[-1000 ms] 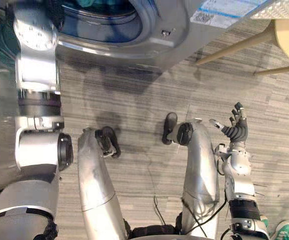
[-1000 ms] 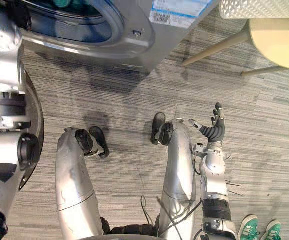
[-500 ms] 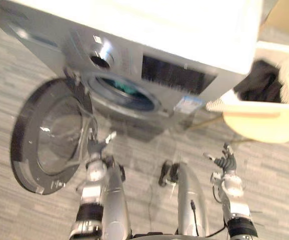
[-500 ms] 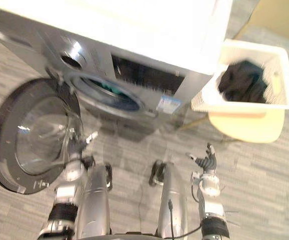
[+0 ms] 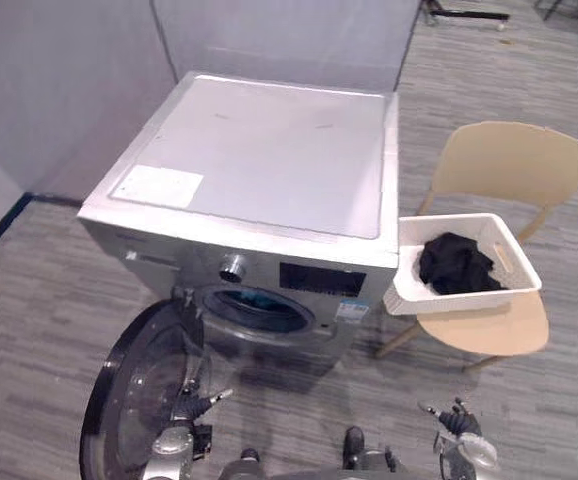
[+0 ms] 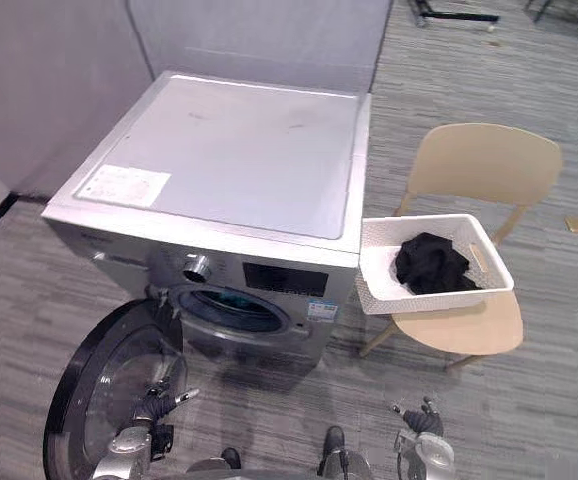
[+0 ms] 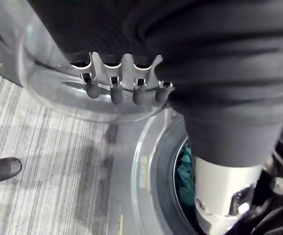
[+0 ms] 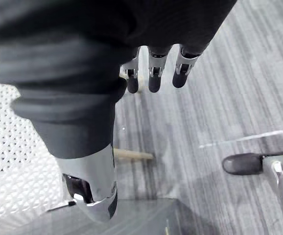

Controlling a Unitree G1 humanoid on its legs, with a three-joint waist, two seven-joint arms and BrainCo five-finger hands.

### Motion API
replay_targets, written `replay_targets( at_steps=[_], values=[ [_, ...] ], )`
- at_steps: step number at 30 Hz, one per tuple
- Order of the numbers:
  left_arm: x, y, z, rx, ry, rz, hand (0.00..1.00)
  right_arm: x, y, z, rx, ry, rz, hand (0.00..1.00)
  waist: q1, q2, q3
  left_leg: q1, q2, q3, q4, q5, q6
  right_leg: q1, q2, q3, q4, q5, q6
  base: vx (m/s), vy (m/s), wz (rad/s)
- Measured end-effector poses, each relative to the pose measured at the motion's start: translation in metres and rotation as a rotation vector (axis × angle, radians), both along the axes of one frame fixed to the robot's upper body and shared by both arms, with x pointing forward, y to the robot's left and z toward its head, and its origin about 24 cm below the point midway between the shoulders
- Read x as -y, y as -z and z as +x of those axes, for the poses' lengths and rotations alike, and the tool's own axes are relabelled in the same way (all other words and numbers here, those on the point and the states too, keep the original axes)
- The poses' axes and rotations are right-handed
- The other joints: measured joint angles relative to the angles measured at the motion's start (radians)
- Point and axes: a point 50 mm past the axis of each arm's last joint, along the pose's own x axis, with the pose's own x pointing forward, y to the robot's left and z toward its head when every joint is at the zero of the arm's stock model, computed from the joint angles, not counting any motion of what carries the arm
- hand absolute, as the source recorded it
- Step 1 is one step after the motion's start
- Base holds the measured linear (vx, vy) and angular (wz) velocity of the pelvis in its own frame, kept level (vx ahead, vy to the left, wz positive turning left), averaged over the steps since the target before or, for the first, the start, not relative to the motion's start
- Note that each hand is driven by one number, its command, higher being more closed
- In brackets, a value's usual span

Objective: Pick up the laundry basket with both hands and put the clothes into the washing machine.

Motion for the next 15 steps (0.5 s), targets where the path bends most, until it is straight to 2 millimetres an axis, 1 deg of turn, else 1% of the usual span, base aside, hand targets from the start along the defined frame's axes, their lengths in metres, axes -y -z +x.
replay_targets(
  at_steps=[1,2,3,4,5,6,7,8,9,10,11,12,13,14,15],
  values=[
    [-0.001,0.0,0.0,-0.004,0.009,0.007,0.0,0.0,0.001,0.0,-0.005,0.0,0.002,0.0,0.001,0.0,0.0,0.01,-0.002,0.018,0.0,0.0,0.0,0.003,0.002,0.016,-0.01,0.009,0.003,0.05,0.075,-0.99],
    [-0.002,0.001,-0.001,-0.014,0.019,0.016,0.0,-0.001,0.001,0.0,-0.009,-0.001,0.003,0.0,-0.003,0.002,0.001,0.033,-0.002,0.055,-0.001,0.0,0.0,0.009,0.008,0.039,-0.036,0.034,0.001,0.01,0.038,-0.83],
    [-0.002,0.001,-0.002,-0.018,0.022,0.022,0.0,-0.001,0.002,0.001,-0.011,-0.004,0.005,0.0,-0.003,0.003,0.001,0.044,-0.001,0.077,-0.002,0.0,0.0,0.007,0.014,0.037,-0.05,0.053,-0.003,-0.01,0.022,-1.2],
    [-0.003,0.002,-0.004,-0.024,0.02,0.024,0.0,-0.004,0.001,0.006,-0.01,-0.022,0.005,0.0,-0.004,0.003,0.003,0.067,0.006,0.128,-0.003,0.0,0.0,0.005,0.024,0.01,-0.077,0.085,-0.023,-0.04,-0.036,-1.46],
    [-0.003,0.003,-0.006,-0.032,0.024,0.031,0.0,-0.005,0.0,0.011,-0.005,-0.038,0.003,0.0,-0.004,0.009,0.008,0.089,0.017,0.198,-0.004,-0.002,-0.001,-0.004,0.016,-0.085,-0.083,0.053,-0.07,-0.05,-0.067,-1.47],
    [0.0,0.004,-0.006,-0.035,0.023,0.028,0.0,-0.004,-0.001,0.015,0.003,-0.044,-0.005,0.0,-0.009,0.02,0.011,0.1,0.03,0.235,-0.005,-0.004,-0.002,-0.008,0.005,-0.163,-0.056,0.016,-0.092,-0.08,-0.064,-1.5],
    [0.002,0.005,-0.007,-0.035,0.032,0.035,0.0,-0.004,-0.004,0.023,0.017,-0.052,-0.01,0.0,-0.019,0.039,0.021,0.121,0.05,0.299,-0.004,-0.005,-0.005,-0.025,-0.031,-0.336,0.023,-0.047,-0.154,-0.05,-0.053,-1.59],
    [0.001,0.005,-0.011,-0.043,0.03,0.043,0.0,-0.006,-0.005,0.028,0.015,-0.07,-0.012,0.0,-0.02,0.04,0.021,0.142,0.062,0.365,0.004,-0.021,-0.027,-0.045,-0.079,-0.481,0.1,-0.078,-0.194,-0.03,-0.04,-1.69],
    [0.0,0.006,-0.013,-0.048,0.029,0.045,0.0,-0.007,-0.005,0.028,0.006,-0.087,-0.023,0.0,-0.02,0.039,0.02,0.152,0.066,0.394,0.009,-0.033,-0.043,-0.046,-0.095,-0.547,0.128,-0.086,-0.188,0.05,-0.113,-2.02],
    [0.0,0.007,-0.015,-0.054,0.028,0.048,0.0,-0.009,-0.004,0.03,-0.008,-0.105,-0.034,0.0,-0.012,0.052,0.025,0.177,0.085,0.457,0.008,-0.04,-0.051,-0.04,-0.12,-0.674,0.185,-0.094,-0.181,0.08,-0.188,-1.65],
    [0.001,0.007,-0.015,-0.054,0.027,0.046,0.0,-0.009,-0.004,0.031,-0.008,-0.107,-0.039,0.0,-0.004,0.047,0.024,0.186,0.09,0.479,0.011,-0.041,-0.052,-0.045,-0.125,-0.698,0.205,-0.104,-0.167,0.08,-0.237,-1.89],
    [0.0,0.007,-0.015,-0.054,0.024,0.053,0.0,-0.008,-0.004,0.029,-0.015,-0.105,-0.047,0.0,0.004,0.033,0.019,0.192,0.108,0.504,0.047,-0.052,-0.068,-0.066,-0.121,-0.684,0.232,-0.116,-0.147,0.12,-0.318,-1.67],
    [0.001,0.007,-0.015,-0.053,0.02,0.053,0.0,-0.008,-0.004,0.029,-0.022,-0.107,-0.055,0.0,0.008,0.033,0.025,0.174,0.164,0.506,0.181,-0.066,-0.078,-0.1,-0.092,-0.622,0.259,-0.136,-0.146,0.17,-0.351,-1.85],
    [0.004,0.008,-0.017,-0.057,0.021,0.047,0.0,-0.008,-0.004,0.032,-0.026,-0.126,-0.064,0.0,0.01,0.04,0.029,0.149,0.226,0.497,0.325,-0.065,-0.056,-0.104,-0.062,-0.576,0.257,-0.147,-0.153,0.24,-0.394,-1.96],
    [0.01,0.01,-0.02,-0.062,0.016,0.028,0.0,-0.006,-0.004,0.031,-0.04,-0.157,-0.083,0.0,0.013,0.064,0.04,0.097,0.317,0.446,0.537,-0.027,0.076,-0.089,0.006,-0.514,0.235,-0.155,-0.165,0.21,-0.298,-1.6]
  ],
)
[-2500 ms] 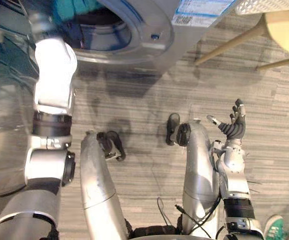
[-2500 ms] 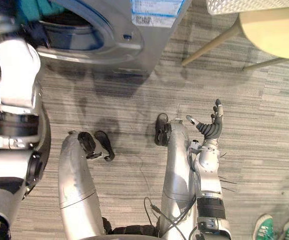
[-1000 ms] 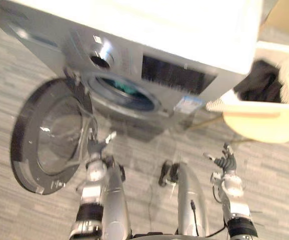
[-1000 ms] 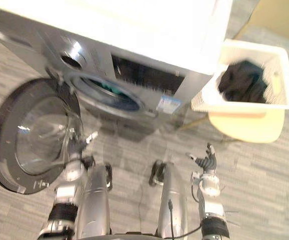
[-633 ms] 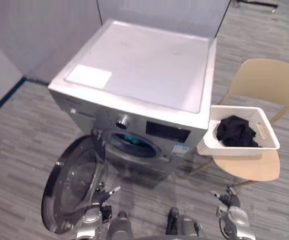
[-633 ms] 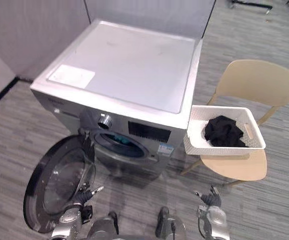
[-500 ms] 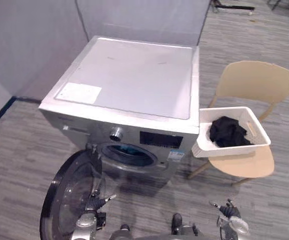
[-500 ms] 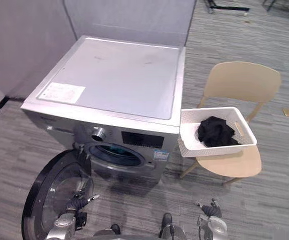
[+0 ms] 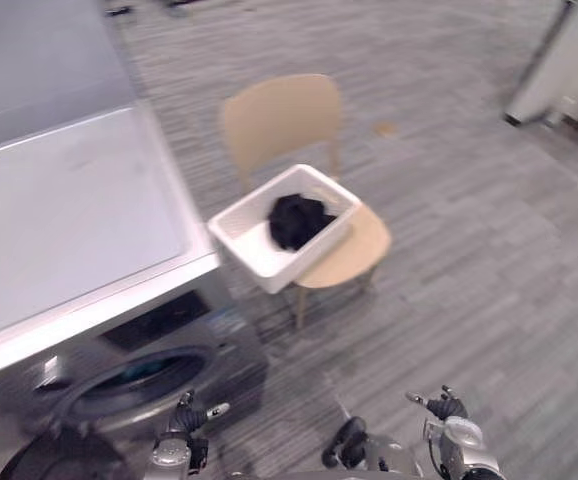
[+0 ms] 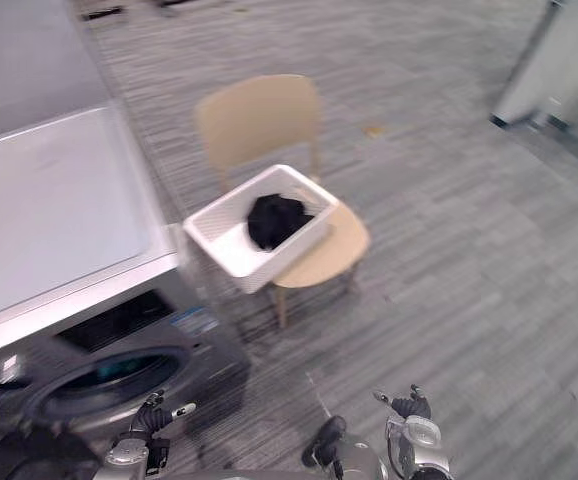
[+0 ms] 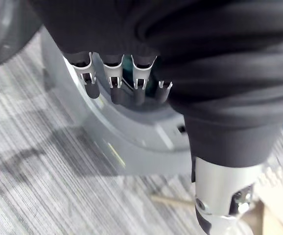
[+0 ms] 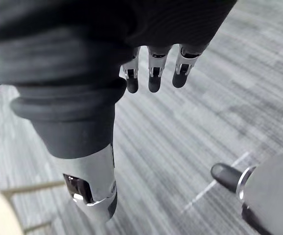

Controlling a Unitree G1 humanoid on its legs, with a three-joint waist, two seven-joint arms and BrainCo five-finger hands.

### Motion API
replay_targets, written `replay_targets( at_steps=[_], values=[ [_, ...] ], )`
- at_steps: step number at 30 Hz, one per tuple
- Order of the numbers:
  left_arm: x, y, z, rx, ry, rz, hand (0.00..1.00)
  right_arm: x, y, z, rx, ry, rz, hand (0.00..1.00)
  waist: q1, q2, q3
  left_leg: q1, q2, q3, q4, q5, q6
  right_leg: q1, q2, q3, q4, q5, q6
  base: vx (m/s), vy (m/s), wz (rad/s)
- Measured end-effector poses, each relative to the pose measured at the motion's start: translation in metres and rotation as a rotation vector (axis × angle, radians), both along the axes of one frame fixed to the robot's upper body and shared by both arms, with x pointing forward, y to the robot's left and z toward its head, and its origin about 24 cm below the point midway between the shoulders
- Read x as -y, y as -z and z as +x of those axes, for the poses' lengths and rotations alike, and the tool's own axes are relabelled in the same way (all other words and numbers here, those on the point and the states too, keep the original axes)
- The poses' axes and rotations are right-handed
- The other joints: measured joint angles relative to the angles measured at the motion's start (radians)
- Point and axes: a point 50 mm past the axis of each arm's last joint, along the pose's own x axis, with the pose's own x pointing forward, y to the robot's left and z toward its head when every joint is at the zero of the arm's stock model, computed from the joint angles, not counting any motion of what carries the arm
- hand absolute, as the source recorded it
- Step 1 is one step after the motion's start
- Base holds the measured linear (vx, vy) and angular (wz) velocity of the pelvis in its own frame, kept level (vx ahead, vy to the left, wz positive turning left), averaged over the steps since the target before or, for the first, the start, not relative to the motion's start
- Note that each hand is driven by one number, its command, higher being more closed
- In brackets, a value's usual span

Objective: Pick up the laundry basket with both hands and put the clothes into the washing machine.

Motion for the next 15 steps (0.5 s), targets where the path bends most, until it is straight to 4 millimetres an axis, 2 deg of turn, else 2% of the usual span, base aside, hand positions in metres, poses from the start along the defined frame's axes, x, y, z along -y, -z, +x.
replay_targets(
  at_steps=[1,2,3,4,5,6,7,9,10,11,12,13,14,15],
  values=[
    [0.003,0.001,-0.001,0.001,-0.001,-0.008,0.0,-0.001,0.0,0.0,-0.004,-0.01,-0.004,0.0,0.001,0.008,0.009,-0.043,0.037,-0.061,0.109,0.013,0.083,0.011,0.028,0.034,-0.02,0.0,0.0,0.18,-0.21,-1.86],
    [0.009,0.002,-0.001,0.006,-0.003,-0.026,0.0,0.0,0.0,0.001,-0.009,-0.031,-0.016,0.0,0.013,0.028,0.032,-0.138,0.021,-0.243,0.272,-0.036,0.087,0.036,0.082,0.103,-0.047,-0.003,-0.01,0.19,-0.125,-1.92],
    [0.012,0.002,0.0,0.011,-0.002,-0.034,0.0,0.005,-0.001,-0.001,-0.018,-0.03,-0.031,0.0,0.028,0.028,0.06,-0.222,-0.071,-0.41,0.348,-0.082,0.014,0.074,0.108,0.146,-0.063,-0.006,-0.014,0.21,-0.072,-1.88],
    [0.012,0.002,-0.002,0.006,-0.003,-0.034,0.0,0.004,0.001,-0.005,-0.032,-0.029,-0.028,0.0,0.033,0.029,0.066,-0.255,-0.118,-0.468,0.354,-0.096,-0.009,0.096,0.118,0.164,-0.075,-0.005,-0.013,0.26,-0.051,-1.55],
    [0.013,0.003,-0.004,-0.001,0.013,-0.029,0.0,0.004,0.007,-0.016,-0.068,-0.019,-0.02,0.0,0.049,0.025,0.073,-0.309,-0.198,-0.536,0.317,-0.115,-0.034,0.143,0.136,0.192,-0.109,-0.001,-0.006,0.28,-0.064,-1.04],
    [0.014,0.002,-0.004,0.009,0.021,-0.029,0.0,0.003,0.009,-0.023,-0.085,-0.004,-0.015,0.0,0.051,0.02,0.078,-0.353,-0.261,-0.561,0.229,-0.115,-0.032,0.184,0.152,0.217,-0.148,-0.001,-0.004,0.27,-0.069,-0.84],
    [0.015,0.001,-0.003,0.014,0.023,-0.03,0.0,0.002,0.01,-0.024,-0.09,0.0,-0.012,0.0,0.051,0.017,0.08,-0.372,-0.291,-0.562,0.157,-0.114,-0.034,0.202,0.156,0.228,-0.169,0.0,-0.003,0.27,-0.064,-0.56],
    [0.017,-0.002,0.0,0.037,0.026,-0.033,0.0,0.005,0.008,-0.022,-0.08,0.007,-0.029,0.0,0.064,0.018,0.079,-0.41,-0.398,-0.549,-0.204,-0.084,-0.057,0.26,0.18,0.278,-0.257,0.008,0.013,0.38,-0.055,-0.52],
    [0.017,-0.002,0.0,0.037,0.026,-0.031,0.0,0.006,0.007,-0.022,-0.079,0.008,-0.031,0.0,0.075,0.014,0.079,-0.408,-0.416,-0.554,-0.259,-0.027,-0.012,0.276,0.185,0.297,-0.281,0.011,0.016,0.47,-0.034,-0.78],
    [0.016,-0.002,0.0,0.041,0.022,-0.028,0.0,0.005,0.007,-0.021,-0.078,0.005,-0.029,0.0,0.103,0.001,0.064,-0.39,-0.45,-0.57,-0.313,0.038,0.046,0.296,0.184,0.342,-0.302,0.011,0.02,0.49,-0.012,-0.67],
    [0.017,-0.002,-0.001,0.041,0.022,-0.032,0.0,0.007,0.003,-0.015,-0.05,0.001,-0.039,0.0,0.106,0.0,0.061,-0.392,-0.47,-0.584,-0.311,0.034,0.086,0.296,0.175,0.356,-0.287,-0.001,0.037,0.52,-0.007,-0.5],
    [0.019,-0.002,0.0,0.042,0.021,-0.037,0.0,0.008,0.002,-0.013,-0.04,0.0,-0.045,0.0,0.101,-0.003,0.065,-0.388,-0.48,-0.587,-0.307,0.025,0.101,0.293,0.163,0.357,-0.263,-0.015,0.048,0.52,0.021,-0.05],
    [0.024,-0.002,0.002,0.049,0.017,-0.052,0.0,0.012,0.003,-0.017,-0.049,0.018,-0.048,0.0,0.1,-0.009,0.07,-0.352,-0.496,-0.58,-0.317,0.013,0.116,0.276,0.13,0.352,-0.16,-0.059,0.113,0.4,0.043,0.06],
    [0.025,-0.002,0.003,0.052,0.014,-0.054,0.0,0.014,0.003,-0.019,-0.054,0.035,-0.047,0.0,0.1,-0.008,0.071,-0.321,-0.501,-0.579,-0.344,0.01,0.114,0.249,0.11,0.351,-0.05,-0.08,0.145,0.49,0.086,0.17]
  ],
)
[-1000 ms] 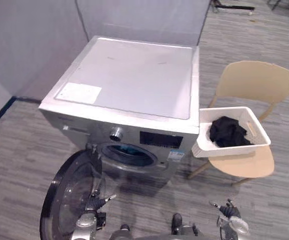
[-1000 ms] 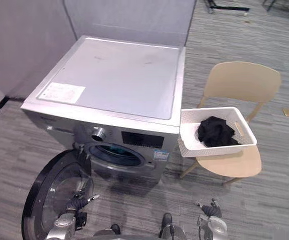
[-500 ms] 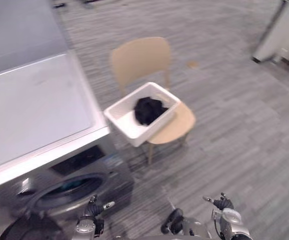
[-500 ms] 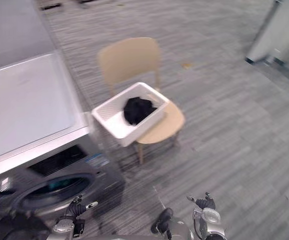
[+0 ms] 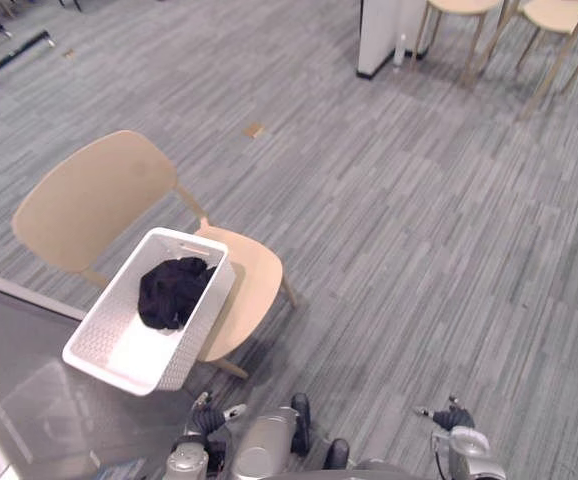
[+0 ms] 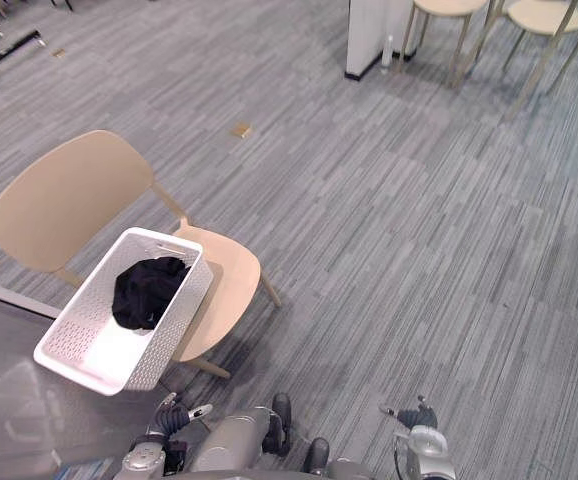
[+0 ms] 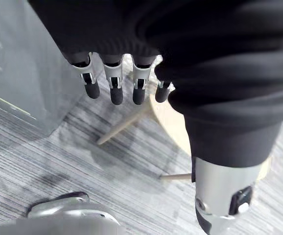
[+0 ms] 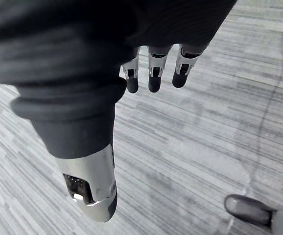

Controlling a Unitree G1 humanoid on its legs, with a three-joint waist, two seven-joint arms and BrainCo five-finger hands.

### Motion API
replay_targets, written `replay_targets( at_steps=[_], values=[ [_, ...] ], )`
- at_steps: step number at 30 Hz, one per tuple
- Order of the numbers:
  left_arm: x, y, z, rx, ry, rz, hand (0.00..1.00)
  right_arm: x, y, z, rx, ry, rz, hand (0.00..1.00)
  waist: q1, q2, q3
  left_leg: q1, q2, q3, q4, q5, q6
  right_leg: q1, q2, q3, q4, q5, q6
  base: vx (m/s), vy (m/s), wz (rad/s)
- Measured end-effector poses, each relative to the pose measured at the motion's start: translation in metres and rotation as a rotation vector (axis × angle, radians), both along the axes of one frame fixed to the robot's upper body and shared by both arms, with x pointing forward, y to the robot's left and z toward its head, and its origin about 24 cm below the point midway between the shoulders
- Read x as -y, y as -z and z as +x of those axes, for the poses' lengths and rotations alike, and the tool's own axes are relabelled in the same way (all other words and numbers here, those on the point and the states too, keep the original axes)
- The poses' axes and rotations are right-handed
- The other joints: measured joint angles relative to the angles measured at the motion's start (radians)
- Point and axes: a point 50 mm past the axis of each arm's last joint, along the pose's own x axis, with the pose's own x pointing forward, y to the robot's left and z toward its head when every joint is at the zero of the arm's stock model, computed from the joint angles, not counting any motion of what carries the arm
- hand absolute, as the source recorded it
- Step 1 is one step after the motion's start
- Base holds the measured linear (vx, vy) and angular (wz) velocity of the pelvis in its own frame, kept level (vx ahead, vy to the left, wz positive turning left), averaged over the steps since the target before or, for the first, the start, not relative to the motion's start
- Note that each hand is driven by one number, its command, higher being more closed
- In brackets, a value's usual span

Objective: Pick up the laundry basket with both hands and put the clothes into the washing machine.

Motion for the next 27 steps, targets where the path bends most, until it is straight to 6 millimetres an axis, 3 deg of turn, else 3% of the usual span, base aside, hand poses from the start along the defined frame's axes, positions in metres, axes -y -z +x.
replay_targets(
  at_steps=[1,2,3,4,5,6,7,8,9,10,11,12,13,15,16,18,20,22,24,27],
  values=[
    [0.0,0.001,-0.002,-0.005,0.007,0.002,0.0,0.002,0.001,-0.005,-0.005,0.015,0.0,0.0,-0.011,-0.004,0.003,0.12,-0.026,-0.025,-0.096,0.002,-0.002,-0.102,-0.084,-0.017,0.366,0.009,0.027,0.49,0.057,0.52],
    [-0.001,0.001,-0.002,-0.007,0.016,0.008,0.0,0.003,0.002,-0.01,-0.014,0.021,-0.002,0.0,-0.038,-0.011,0.004,0.189,-0.036,-0.058,-0.12,-0.005,-0.006,-0.16,-0.151,-0.03,0.587,0.043,0.035,0.51,0.026,0.8],
    [-0.001,0.0,-0.001,-0.006,0.019,0.011,0.0,0.004,0.002,-0.013,-0.022,0.023,-0.004,0.0,-0.057,-0.017,0.007,0.218,-0.049,-0.085,-0.12,-0.01,-0.001,-0.197,-0.192,-0.03,0.691,0.037,0.021,0.54,-0.06,1.02],
    [0.001,0.0,-0.001,-0.004,0.017,0.016,0.0,0.007,0.002,-0.015,-0.027,0.024,-0.013,0.0,-0.071,-0.011,0.005,0.257,-0.048,-0.119,-0.122,-0.01,0.0,-0.249,-0.248,-0.026,0.794,0.006,-0.016,0.55,-0.097,0.85],
    [0.001,0.0,-0.001,-0.002,0.009,0.021,0.0,0.008,0.001,-0.013,-0.021,0.025,-0.017,0.0,-0.081,0.004,0.006,0.279,-0.033,-0.147,-0.122,-0.01,0.0,-0.278,-0.27,-0.025,0.784,-0.01,-0.024,0.7,-0.186,0.8],
    [-0.002,-0.001,0.0,0.003,-0.013,0.033,0.0,0.008,-0.002,-0.007,0.006,0.021,-0.022,0.0,-0.08,0.027,0.019,0.317,0.0,-0.19,-0.122,-0.011,-0.001,-0.311,-0.266,0.006,0.674,-0.031,-0.01,0.47,-0.145,0.5],
    [-0.004,-0.001,0.0,0.004,-0.027,0.037,0.0,0.008,-0.004,-0.004,0.019,0.016,-0.024,0.0,-0.081,0.033,0.021,0.326,0.014,-0.209,-0.121,-0.011,-0.002,-0.324,-0.251,0.038,0.604,-0.035,-0.006,0.51,-0.273,0.51],
    [-0.006,-0.002,0.002,0.014,-0.059,0.035,0.0,0.006,-0.007,0.001,0.045,0.006,-0.028,0.0,-0.079,0.044,0.017,0.318,0.042,-0.257,-0.107,-0.023,-0.022,-0.348,-0.192,0.169,0.436,-0.03,0.002,0.3,-0.24,0.86],
    [-0.015,-0.003,0.006,0.025,-0.103,0.055,0.0,0.003,-0.012,0.009,0.088,-0.002,-0.029,0.0,-0.086,0.031,0.005,0.261,0.038,-0.323,-0.039,-0.047,-0.065,-0.35,-0.137,0.378,0.224,0.012,0.062,0.38,-0.317,0.98],
    [-0.017,-0.004,0.009,0.03,-0.112,0.057,0.0,0.003,-0.012,0.009,0.092,0.0,-0.03,0.0,-0.089,0.024,0.003,0.247,0.035,-0.338,-0.022,-0.055,-0.078,-0.337,-0.13,0.441,0.165,0.026,0.077,0.31,-0.323,1.86],
    [-0.022,-0.01,0.022,0.064,-0.116,0.072,0.0,0.0,-0.01,0.003,0.085,0.015,-0.019,0.0,-0.11,-0.025,0.005,0.217,-0.001,-0.414,0.039,-0.107,-0.161,-0.266,-0.154,0.605,0.003,0.144,0.142,0.46,-0.514,2.11],
    [0.001,-0.007,0.028,0.063,-0.127,0.008,0.0,0.015,-0.017,0.009,0.095,0.029,-0.057,0.0,-0.094,0.04,0.022,0.203,0.045,-0.479,0.076,-0.129,-0.191,-0.26,-0.115,0.522,0.093,0.115,0.111,0.44,-0.479,2.03],
    [0.003,-0.006,0.028,0.062,-0.129,0.002,0.0,0.016,-0.019,0.011,0.104,0.027,-0.062,0.0,-0.088,0.041,0.021,0.203,0.048,-0.483,0.077,-0.13,-0.197,-0.256,-0.114,0.518,0.104,0.107,0.104,0.36,-0.438,1.54],
    [0.009,-0.007,0.026,0.073,-0.15,-0.023,0.0,0.009,-0.039,0.037,0.228,-0.047,-0.1,0.0,-0.077,0.052,0.013,0.146,0.077,-0.485,0.056,-0.082,-0.256,-0.215,-0.117,0.371,0.171,0.057,0.049,0.2,-0.307,1.63],
    [0.009,-0.008,0.027,0.08,-0.157,-0.028,0.0,0.006,-0.044,0.043,0.261,-0.066,-0.106,0.0,-0.075,0.054,0.01,0.133,0.081,-0.477,0.062,-0.071,-0.255,-0.203,-0.119,0.332,0.186,0.045,0.035,0.16,-0.277,2.12],
    [0.005,-0.01,0.022,0.097,-0.187,-0.026,0.0,-0.004,-0.059,0.057,0.348,-0.131,-0.12,0.0,-0.058,0.002,-0.017,0.1,0.079,-0.433,0.046,0.03,-0.247,-0.145,-0.169,0.199,0.201,0.013,0.018,0.14,-0.23,2.31],
    [0.003,-0.012,0.018,0.108,-0.205,-0.027,0.0,-0.006,-0.071,0.069,0.417,-0.147,-0.136,0.0,-0.047,-0.021,-0.028,0.084,0.106,-0.284,0.005,0.098,-0.215,-0.09,-0.186,0.105,0.167,0.013,0.017,0.1,-0.157,1.9],
    [0.0,-0.007,0.004,0.072,-0.198,-0.015,0.0,-0.009,-0.079,0.082,0.461,-0.161,-0.145,0.0,-0.05,-0.027,-0.049,0.089,0.131,-0.129,-0.059,0.126,-0.178,-0.043,-0.185,0.022,0.135,0.014,0.017,0.08,-0.114,1.66],
    [0.003,-0.004,-0.005,0.042,-0.167,-0.016,0.0,-0.007,-0.088,0.093,0.494,-0.179,-0.173,0.0,-0.05,-0.011,-0.067,0.093,0.138,-0.024,-0.13,0.152,-0.16,0.0,-0.18,-0.078,0.101,0.014,0.017,0.07,-0.068,1.45],
    [0.006,-0.003,-0.005,0.034,-0.106,-0.005,0.0,-0.011,-0.087,0.092,0.482,-0.203,-0.189,0.0,-0.05,-0.024,-0.078,0.106,0.118,-0.032,-0.21,0.199,-0.142,0.032,-0.178,-0.162,0.102,0.021,0.017,0.04,0.005,1.03]
  ],
)
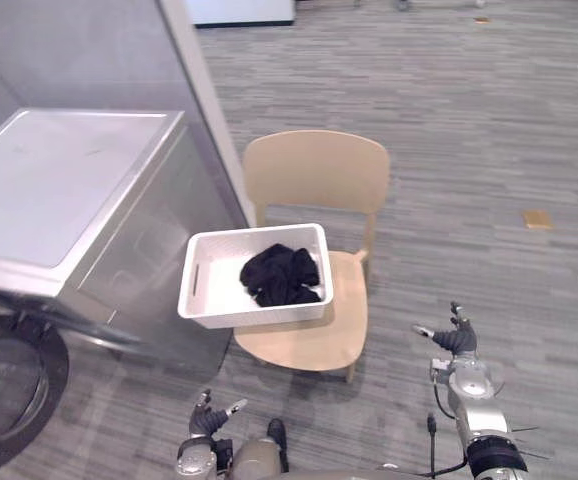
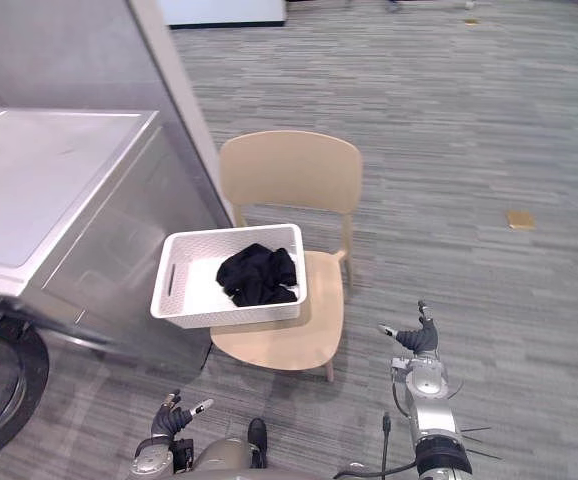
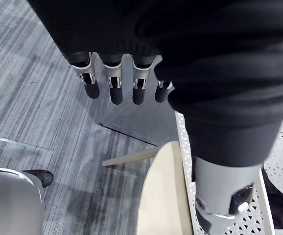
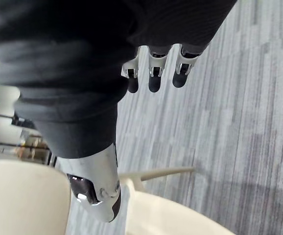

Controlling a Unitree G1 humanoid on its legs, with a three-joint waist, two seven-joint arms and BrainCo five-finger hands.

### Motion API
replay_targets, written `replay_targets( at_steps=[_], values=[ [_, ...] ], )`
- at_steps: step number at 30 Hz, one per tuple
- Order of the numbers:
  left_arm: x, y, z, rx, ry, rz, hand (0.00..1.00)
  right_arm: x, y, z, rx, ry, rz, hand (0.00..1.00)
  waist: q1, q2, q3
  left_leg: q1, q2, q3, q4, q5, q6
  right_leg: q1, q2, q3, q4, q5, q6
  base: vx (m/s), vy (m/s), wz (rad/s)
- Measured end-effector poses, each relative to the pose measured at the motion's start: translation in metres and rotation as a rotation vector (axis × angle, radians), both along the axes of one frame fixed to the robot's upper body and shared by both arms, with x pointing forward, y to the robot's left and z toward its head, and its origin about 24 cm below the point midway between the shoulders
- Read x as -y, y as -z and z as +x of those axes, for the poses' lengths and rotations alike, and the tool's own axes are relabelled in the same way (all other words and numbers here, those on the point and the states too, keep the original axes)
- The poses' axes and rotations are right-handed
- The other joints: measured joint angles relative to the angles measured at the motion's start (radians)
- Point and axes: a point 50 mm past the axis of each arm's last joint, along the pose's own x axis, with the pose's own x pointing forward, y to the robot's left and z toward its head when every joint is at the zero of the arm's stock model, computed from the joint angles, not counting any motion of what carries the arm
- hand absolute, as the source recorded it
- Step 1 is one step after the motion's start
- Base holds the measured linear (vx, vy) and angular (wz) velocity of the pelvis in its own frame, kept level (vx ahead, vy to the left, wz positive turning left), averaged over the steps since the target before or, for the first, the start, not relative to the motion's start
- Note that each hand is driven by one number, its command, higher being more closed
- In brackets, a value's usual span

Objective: Pick up the laundry basket with both hands and put the clothes into the washing machine.

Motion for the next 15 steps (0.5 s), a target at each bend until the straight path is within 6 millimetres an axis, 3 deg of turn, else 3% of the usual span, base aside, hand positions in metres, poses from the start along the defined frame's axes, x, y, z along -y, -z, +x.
replay_targets(
  at_steps=[2,3,4,5,10,12,15],
  values=[
    [0.002,-0.001,0.004,0.009,0.02,-0.008,0.0,0.0,-0.001,0.002,-0.001,-0.016,-0.019,0.0,-0.003,0.016,0.003,0.0,0.029,-0.027,-0.01,0.015,0.006,-0.057,0.001,0.004,0.109,-0.006,0.005,0.01,-0.013,0.54],
    [0.004,0.001,0.001,-0.001,0.024,-0.016,0.0,-0.004,-0.005,0.007,0.011,-0.041,-0.035,0.0,-0.002,0.025,-0.003,0.0,0.046,-0.036,-0.018,0.02,-0.002,-0.064,0.017,0.023,-0.009,-0.077,0.006,-0.03,-0.069,0.26],
    [-0.001,0.001,0.0,-0.008,0.028,-0.002,0.0,-0.006,-0.008,0.01,0.023,-0.055,-0.035,0.0,-0.001,0.013,-0.003,0.001,0.036,-0.039,-0.02,0.024,-0.008,-0.039,0.017,0.025,-0.142,-0.018,0.002,-0.03,-0.124,0.31],
    [-0.004,0.001,0.002,-0.01,0.044,0.008,0.0,-0.006,-0.011,0.013,0.033,-0.077,-0.048,0.0,-0.012,0.0,-0.001,0.012,0.014,-0.06,-0.029,0.014,-0.023,-0.021,-0.006,0.027,-0.227,0.079,0.008,0.02,-0.106,0.45],
    [0.008,0.008,-0.016,-0.06,0.086,-0.037,0.0,-0.005,-0.022,0.025,0.016,-0.216,-0.182,0.0,-0.001,0.044,-0.027,0.033,0.025,-0.05,-0.095,0.015,-0.023,-0.026,0.012,0.006,-0.238,0.083,0.011,-0.03,-0.001,0.14],
    [0.0,0.009,-0.022,-0.076,0.084,-0.02,0.0,-0.018,-0.025,0.032,0.02,-0.288,-0.217,0.0,0.009,0.041,-0.027,0.029,0.019,-0.054,-0.118,0.015,-0.024,-0.04,0.009,0.002,-0.238,0.081,0.013,-0.05,0.055,0.07],
    [-0.011,0.007,-0.022,-0.077,0.083,0.012,0.0,-0.042,-0.031,0.046,0.032,-0.433,-0.282,0.0,0.041,0.017,-0.018,0.006,-0.001,-0.076,-0.122,0.014,-0.022,-0.051,-0.009,-0.009,-0.241,0.077,0.028,-0.02,0.07,0.22]
  ],
)
